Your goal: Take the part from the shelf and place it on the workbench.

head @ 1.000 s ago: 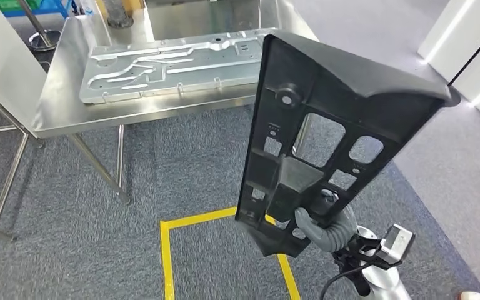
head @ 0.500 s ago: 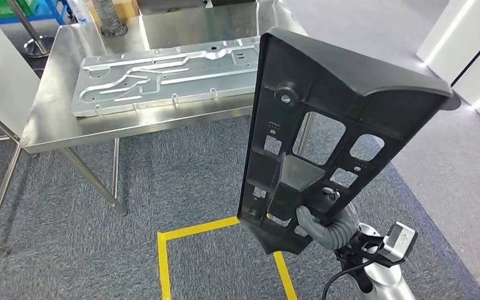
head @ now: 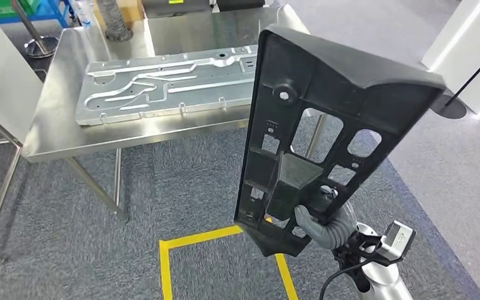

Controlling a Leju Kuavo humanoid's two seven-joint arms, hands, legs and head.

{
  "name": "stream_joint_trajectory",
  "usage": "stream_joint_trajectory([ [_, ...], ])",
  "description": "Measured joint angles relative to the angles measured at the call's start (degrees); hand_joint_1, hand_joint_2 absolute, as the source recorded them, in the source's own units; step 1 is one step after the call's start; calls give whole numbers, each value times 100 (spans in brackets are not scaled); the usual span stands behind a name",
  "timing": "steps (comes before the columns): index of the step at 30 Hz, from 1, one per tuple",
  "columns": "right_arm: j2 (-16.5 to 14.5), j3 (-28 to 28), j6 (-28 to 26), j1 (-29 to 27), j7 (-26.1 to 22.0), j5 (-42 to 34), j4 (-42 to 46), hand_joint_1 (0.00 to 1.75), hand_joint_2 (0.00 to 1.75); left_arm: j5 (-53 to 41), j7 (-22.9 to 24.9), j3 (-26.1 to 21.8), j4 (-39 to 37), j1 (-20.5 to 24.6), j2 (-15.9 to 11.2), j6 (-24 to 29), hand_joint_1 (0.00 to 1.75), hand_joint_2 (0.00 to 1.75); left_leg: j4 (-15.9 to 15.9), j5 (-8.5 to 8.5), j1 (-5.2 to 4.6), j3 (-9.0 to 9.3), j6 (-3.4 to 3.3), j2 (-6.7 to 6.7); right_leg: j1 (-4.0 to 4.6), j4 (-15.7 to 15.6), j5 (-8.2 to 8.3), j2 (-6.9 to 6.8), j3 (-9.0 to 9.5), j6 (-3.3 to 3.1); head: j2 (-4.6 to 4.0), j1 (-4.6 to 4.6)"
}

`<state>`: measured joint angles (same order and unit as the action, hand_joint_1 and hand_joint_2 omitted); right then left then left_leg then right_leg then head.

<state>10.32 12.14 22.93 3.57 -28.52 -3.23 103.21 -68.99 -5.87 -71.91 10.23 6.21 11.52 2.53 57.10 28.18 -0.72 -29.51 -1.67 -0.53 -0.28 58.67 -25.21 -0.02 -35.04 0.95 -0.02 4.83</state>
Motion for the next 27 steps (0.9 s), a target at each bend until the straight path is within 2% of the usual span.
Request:
stream_joint_trajectory([
  [3,1,-4,2,-9,-14,2,-5,141,175,2,1,0,0,6,4,-4,0,175,57,53,-4,24,104,8,4,-77,-6,7,50,-83,0,-1],
  [5,2,-7,-2,-6,-26,2,-5,141,175,-1,1,0,0,12,7,-8,0,175,371,173,8,-90,160,11,-18,-109,-41,5,148,-142,0,1],
  [6,2,-7,-5,-8,-32,2,-4,141,175,-3,1,0,0,16,7,-10,0,175,690,292,25,-259,188,13,-24,-119,-64,2,196,-163,0,1],
  [8,2,-5,-10,-21,-40,7,-4,141,175,-9,1,0,0,5,9,-13,0,175,1455,567,57,-724,231,14,-22,-121,-126,1,262,-183,0,1],
  [9,2,-5,-11,-34,-41,12,-4,141,175,-11,1,0,0,-5,9,-14,0,175,1696,621,72,-915,250,14,-21,-120,-160,5,299,-182,0,1],
  [10,2,-5,-12,-46,-42,18,-4,141,175,-14,1,0,0,-14,9,-16,0,175,1738,562,81,-1013,258,15,-21,-120,-196,10,344,-180,0,1],
  [11,2,-5,-14,-57,-42,23,-2,141,175,-16,1,0,0,-20,9,-20,0,175,1550,376,87,-997,259,15,-21,-120,-234,16,400,-174,0,1],
  [13,1,-5,-16,-67,-43,33,11,141,175,-20,1,0,0,-20,8,-28,0,175,759,-149,82,-733,221,17,-23,-124,-315,22,517,-151,0,0],
  [14,1,-5,-17,-67,-43,36,18,141,175,-24,1,0,0,-16,7,-32,0,175,420,-261,65,-610,192,19,-23,-127,-348,25,558,-130,0,1],
  [16,0,-6,-18,-74,-39,43,28,141,175,-38,1,0,0,-11,4,-40,0,175,110,-287,21,-494,114,19,-26,-128,-376,27,592,-60,0,1],
  [17,0,-7,-18,-83,-37,45,31,141,175,-45,2,0,0,-16,4,-44,0,175,76,-265,7,-475,74,17,-26,-112,-365,27,603,-19,0,1],
  [19,0,-11,-17,-101,-33,49,39,141,175,-54,3,0,0,-32,5,-51,0,175,-5,-353,20,-372,0,15,-37,-2,-393,22,608,39,0,0],
  [20,0,-17,-17,-103,-33,48,47,141,175,-54,4,0,0,-29,6,-52,0,175,-26,-356,28,-317,-25,16,-43,143,-481,20,548,55,0,0],
  [21,-1,-22,-16,-106,-32,48,52,141,175,-52,4,0,0,-21,7,-54,0,175,-42,-351,32,-272,-44,17,-49,393,-621,18,413,71,0,0],
  [23,-2,-35,-14,-123,-31,46,59,141,175,-45,5,0,0,-6,8,-57,0,175,-43,-310,24,-242,-71,17,-51,1115,-942,18,-36,114,0,0],
  [24,-2,-39,-13,-136,-31,46,58,141,175,-36,7,0,0,-10,9,-58,0,175,-42,-284,21,-223,-74,16,-53,1399,-1021,17,-249,134,0,0],
  [25,-2,-44,-12,-148,-31,46,57,141,175,-27,8,0,0,-18,9,-58,0,175,-41,-255,20,-196,-71,14,-57,1509,-989,16,-384,148,0,0],
  [26,-2,-46,-11,-153,-31,46,57,141,175,-19,9,0,0,-26,9,-58,0,175,-40,-224,21,-157,-63,11,-66,1399,-833,14,-407,156,0,0],
  [27,-2,-48,-10,-154,-31,46,57,141,175,-13,10,0,0,-31,10,-58,0,175,-39,-187,22,-106,-50,9,-79,1078,-575,11,-318,155,0,0],
])
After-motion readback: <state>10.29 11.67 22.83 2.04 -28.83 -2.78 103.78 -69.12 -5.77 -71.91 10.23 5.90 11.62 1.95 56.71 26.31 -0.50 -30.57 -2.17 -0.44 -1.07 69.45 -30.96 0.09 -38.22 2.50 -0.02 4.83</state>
